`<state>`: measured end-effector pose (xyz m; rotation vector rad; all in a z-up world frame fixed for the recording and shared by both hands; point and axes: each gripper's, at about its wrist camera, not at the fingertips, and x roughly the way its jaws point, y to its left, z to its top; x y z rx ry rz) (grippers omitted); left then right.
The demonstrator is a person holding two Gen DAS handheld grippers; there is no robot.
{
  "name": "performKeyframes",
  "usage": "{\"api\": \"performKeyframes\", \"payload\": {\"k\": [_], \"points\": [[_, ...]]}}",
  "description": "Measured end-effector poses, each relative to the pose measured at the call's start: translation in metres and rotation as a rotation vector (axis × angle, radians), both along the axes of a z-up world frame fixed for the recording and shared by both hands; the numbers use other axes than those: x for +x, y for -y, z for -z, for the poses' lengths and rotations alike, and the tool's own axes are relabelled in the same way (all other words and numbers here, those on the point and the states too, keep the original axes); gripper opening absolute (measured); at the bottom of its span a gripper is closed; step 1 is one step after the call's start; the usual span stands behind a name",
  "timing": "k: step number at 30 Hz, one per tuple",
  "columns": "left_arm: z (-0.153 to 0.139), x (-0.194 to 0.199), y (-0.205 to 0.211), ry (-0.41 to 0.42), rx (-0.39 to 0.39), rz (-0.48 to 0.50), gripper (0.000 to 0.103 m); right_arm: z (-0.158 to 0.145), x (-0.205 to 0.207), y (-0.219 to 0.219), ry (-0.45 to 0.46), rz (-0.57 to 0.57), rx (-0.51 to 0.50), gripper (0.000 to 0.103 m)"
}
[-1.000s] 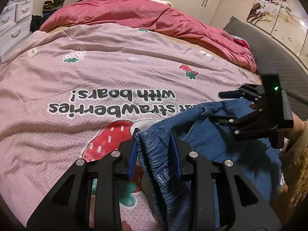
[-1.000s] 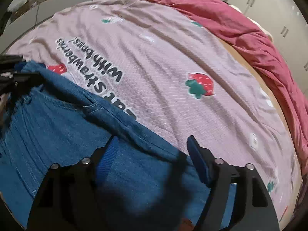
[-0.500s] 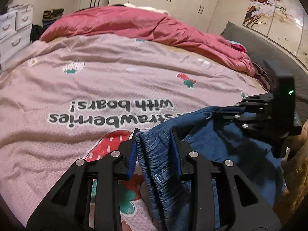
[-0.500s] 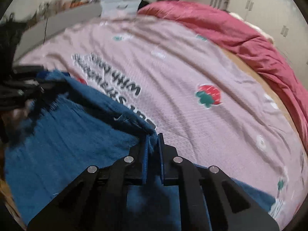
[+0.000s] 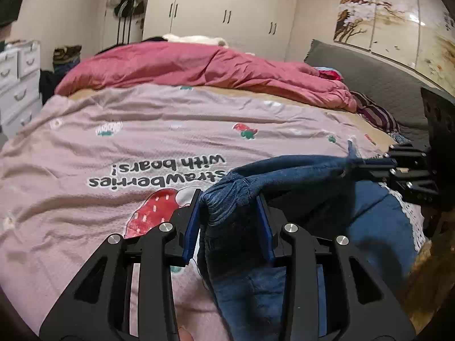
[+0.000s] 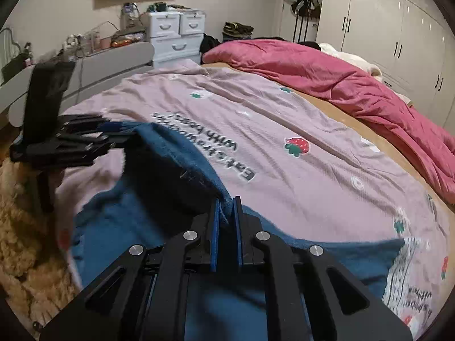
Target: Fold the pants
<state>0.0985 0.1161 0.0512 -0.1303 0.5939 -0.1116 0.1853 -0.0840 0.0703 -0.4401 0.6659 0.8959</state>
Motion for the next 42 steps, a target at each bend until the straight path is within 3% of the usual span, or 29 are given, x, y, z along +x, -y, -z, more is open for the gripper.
{"api": "performKeyframes", "payload": {"k": [9,18,23,31,34,38,42], "points": [[-0.008,-0.062,0.024,0.055,-0.002,0.026,0.028,0.002,-0.079,0.033,-0.037,-0.037,0.067,0.009],[0.029,-0.104,0.033,-0.083,-0.033,-0.031,0.029,0.047,-0.124,0.039,-0.177,-0.081,0.059,0.009],[0.044,-0.119,0.029,-0.145,-0.047,-0.040,0.029,0.061,-0.134,0.039,-0.212,-0.083,0.051,0.009],[0.032,-0.145,0.016,-0.151,-0.055,-0.100,0.029,0.088,-0.143,0.043,-0.232,-0.079,-0.021,0.011],[0.015,-0.143,0.024,-0.115,-0.098,-0.053,0.029,0.099,-0.148,0.041,-0.242,-0.086,-0.035,0.014],[0.003,-0.119,0.057,-0.080,-0.038,0.014,0.029,0.104,-0.147,0.041,-0.277,-0.083,-0.031,0.020],[0.015,-0.091,0.083,-0.130,-0.023,0.081,0.029,0.099,-0.148,0.048,-0.304,-0.081,-0.011,0.023]]}}
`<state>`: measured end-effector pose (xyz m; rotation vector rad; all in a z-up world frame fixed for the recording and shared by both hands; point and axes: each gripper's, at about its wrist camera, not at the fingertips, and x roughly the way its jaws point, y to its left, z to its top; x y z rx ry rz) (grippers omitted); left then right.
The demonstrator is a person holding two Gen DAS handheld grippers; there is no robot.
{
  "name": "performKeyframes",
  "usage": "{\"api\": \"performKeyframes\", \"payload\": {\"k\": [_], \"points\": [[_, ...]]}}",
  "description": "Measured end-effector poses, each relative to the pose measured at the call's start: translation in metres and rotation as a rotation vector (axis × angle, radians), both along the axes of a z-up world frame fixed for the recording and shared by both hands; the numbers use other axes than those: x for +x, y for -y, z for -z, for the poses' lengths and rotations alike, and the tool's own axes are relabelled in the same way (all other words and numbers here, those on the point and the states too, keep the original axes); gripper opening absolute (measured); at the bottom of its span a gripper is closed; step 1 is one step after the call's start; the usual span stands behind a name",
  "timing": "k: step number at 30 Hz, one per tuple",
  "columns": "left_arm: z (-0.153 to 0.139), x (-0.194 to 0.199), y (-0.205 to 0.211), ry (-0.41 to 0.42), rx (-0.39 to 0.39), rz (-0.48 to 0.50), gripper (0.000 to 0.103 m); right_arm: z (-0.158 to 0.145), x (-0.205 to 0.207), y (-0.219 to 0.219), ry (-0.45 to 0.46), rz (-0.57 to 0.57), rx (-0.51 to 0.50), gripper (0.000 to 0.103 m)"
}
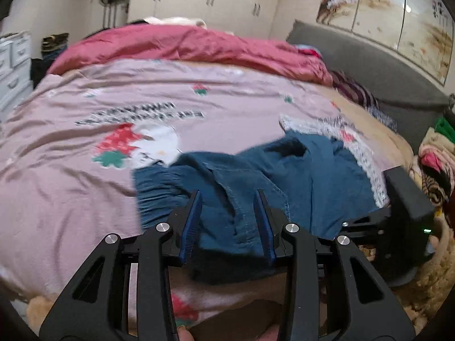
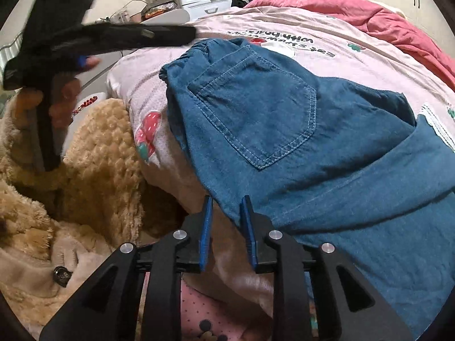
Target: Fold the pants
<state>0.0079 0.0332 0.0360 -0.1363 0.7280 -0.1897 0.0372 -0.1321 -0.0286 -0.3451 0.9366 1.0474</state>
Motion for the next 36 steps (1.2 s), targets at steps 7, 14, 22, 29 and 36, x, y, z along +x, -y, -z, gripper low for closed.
{"api": "performKeyframes", "payload": {"k": [7,14,22,29,36], "points": [[0.043,0.010,0.000,-0.117,0.052,-0.024,0.029,-0.036,0.010,0.025,0.007,0.080,0.091,0.029],[0.050,0.008,-0.001,-0.115,0.068,-0.015,0.029,-0.027,0.054,-0.001,-0.014,0.163,0.002,0.039],[0.048,0.008,-0.001,-0.094,0.023,-0.020,0.031,-0.004,0.069,-0.001,-0.094,0.213,-0.005,0.042],[0.011,-0.007,0.008,-0.017,0.016,0.001,0.049,-0.044,0.079,0.041,-0.035,0.322,0.095,0.050],[-0.001,0.007,0.035,-0.015,0.001,0.076,0.052,-0.066,0.114,0.081,0.058,0.462,0.053,0.059]]}}
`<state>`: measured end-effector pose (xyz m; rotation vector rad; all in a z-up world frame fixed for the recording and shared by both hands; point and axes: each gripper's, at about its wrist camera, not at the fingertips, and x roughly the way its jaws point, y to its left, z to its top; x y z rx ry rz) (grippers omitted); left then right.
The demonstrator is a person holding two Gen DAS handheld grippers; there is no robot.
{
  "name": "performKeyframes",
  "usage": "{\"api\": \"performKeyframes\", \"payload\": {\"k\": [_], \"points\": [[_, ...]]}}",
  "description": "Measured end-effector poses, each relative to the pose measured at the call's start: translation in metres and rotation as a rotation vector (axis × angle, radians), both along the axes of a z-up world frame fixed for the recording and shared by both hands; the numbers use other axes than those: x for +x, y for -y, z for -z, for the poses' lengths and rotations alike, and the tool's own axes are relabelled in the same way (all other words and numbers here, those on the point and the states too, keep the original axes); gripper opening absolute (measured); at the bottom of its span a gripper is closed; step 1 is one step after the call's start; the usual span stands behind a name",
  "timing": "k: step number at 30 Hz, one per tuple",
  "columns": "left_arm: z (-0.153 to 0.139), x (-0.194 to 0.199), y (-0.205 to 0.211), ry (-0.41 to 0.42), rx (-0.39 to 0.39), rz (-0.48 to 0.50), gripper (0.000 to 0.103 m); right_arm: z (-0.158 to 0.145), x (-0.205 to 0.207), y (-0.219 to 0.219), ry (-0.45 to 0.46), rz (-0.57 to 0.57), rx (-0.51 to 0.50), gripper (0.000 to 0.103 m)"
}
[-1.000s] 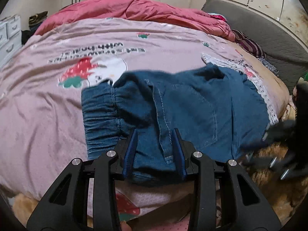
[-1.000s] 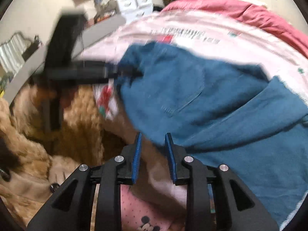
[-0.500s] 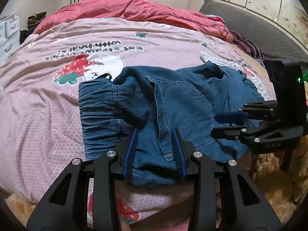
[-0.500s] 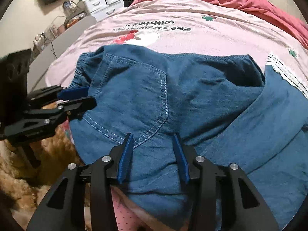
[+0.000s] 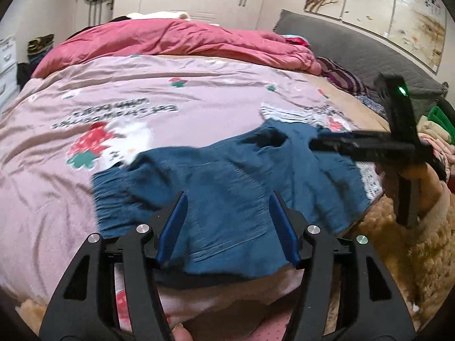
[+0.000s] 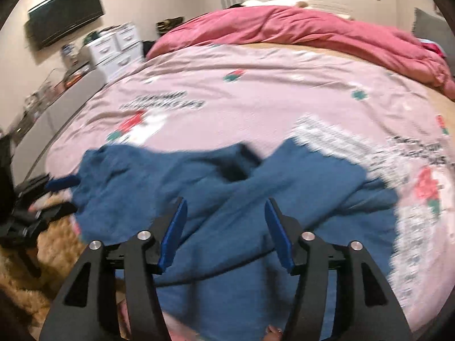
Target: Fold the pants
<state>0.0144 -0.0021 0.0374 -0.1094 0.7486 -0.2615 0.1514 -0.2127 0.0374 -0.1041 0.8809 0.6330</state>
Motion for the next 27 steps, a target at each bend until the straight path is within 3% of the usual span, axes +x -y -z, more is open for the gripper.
{"api": "performKeyframes", "payload": {"k": [6,9,11,17,22,27], "points": [[0.008,0.023,0.044,-0.048,-0.025,0.139,0.051,-0.011,0.047,0.000,0.042,0.059,-0.050,0.059],[0.020,0.037,0.066,-0.102,-0.061,0.199,0.041,-0.006,0.083,-0.008,0.008,0.062,-0.064,0.059],[0.029,0.047,0.079,-0.137,-0.083,0.235,0.040,0.004,0.107,-0.009,-0.032,0.092,-0.097,0.059],[0.051,0.078,0.094,-0.195,-0.049,0.216,0.039,0.031,0.150,-0.019,-0.094,0.152,-0.139,0.059],[0.064,0.087,0.094,-0.194,-0.098,0.194,0.039,0.043,0.163,-0.034,-0.081,0.168,-0.210,0.059],[0.066,0.081,0.089,-0.175,-0.087,0.193,0.026,0.059,0.178,-0.034,-0.111,0.209,-0.238,0.059]]}}
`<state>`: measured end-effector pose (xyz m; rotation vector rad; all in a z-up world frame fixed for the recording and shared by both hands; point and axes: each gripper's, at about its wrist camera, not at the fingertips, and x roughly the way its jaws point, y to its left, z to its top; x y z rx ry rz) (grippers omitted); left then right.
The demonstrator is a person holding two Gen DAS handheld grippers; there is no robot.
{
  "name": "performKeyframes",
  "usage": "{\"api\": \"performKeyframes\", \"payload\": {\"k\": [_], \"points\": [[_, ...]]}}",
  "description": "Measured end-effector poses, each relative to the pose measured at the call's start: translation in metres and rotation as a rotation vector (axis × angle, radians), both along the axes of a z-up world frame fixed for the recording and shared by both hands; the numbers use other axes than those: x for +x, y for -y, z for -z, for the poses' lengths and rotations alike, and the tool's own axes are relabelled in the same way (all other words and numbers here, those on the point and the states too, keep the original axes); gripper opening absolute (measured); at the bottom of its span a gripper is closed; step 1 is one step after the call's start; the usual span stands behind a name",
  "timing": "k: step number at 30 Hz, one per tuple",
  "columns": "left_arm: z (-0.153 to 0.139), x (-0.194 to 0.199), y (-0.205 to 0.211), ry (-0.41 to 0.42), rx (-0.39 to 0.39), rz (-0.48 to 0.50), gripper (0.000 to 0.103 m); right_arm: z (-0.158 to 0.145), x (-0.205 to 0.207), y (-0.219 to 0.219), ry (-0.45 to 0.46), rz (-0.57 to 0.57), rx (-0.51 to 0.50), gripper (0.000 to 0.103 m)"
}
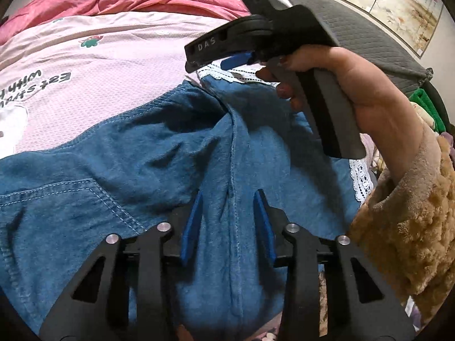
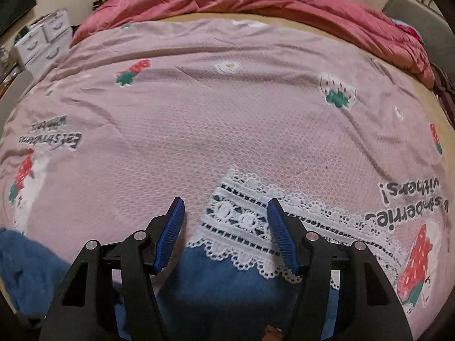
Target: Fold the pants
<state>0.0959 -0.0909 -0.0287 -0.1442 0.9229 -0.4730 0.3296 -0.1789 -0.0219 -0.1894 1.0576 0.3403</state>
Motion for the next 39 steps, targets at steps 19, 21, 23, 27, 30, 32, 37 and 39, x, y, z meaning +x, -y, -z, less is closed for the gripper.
{"api": "performKeyframes", "payload": {"k": [19,21,23,27,30,32,37,39], "points": [[-0.007,-0.004,0.001,0.040,-0.004,0.012,0.034,-0.020,-0.010,0.051,0.056,0.047,0.170,0.013],[-0.011,-0.007,0.003,0.061,-0.006,0.017,0.036,-0.029,-0.017,0.062,0.076,0.059,0.196,0.013],[-0.018,-0.010,0.006,0.098,0.003,0.022,0.038,-0.037,-0.024,0.072,0.091,0.066,0.223,0.013],[-0.024,-0.011,0.012,0.132,0.010,0.034,0.039,-0.054,-0.044,0.090,0.128,0.076,0.275,0.013],[-0.020,-0.007,0.019,0.127,0.043,0.031,0.039,-0.068,-0.055,0.103,0.157,0.074,0.310,0.013],[-0.017,-0.007,0.024,0.142,0.094,0.018,0.039,-0.077,-0.061,0.110,0.187,0.077,0.314,0.013],[-0.012,0.001,0.035,0.153,0.143,0.026,0.035,-0.090,-0.079,0.129,0.224,0.093,0.348,0.013],[-0.010,0.001,0.041,0.161,0.194,0.018,0.019,-0.090,-0.090,0.142,0.234,0.113,0.365,0.013]]}}
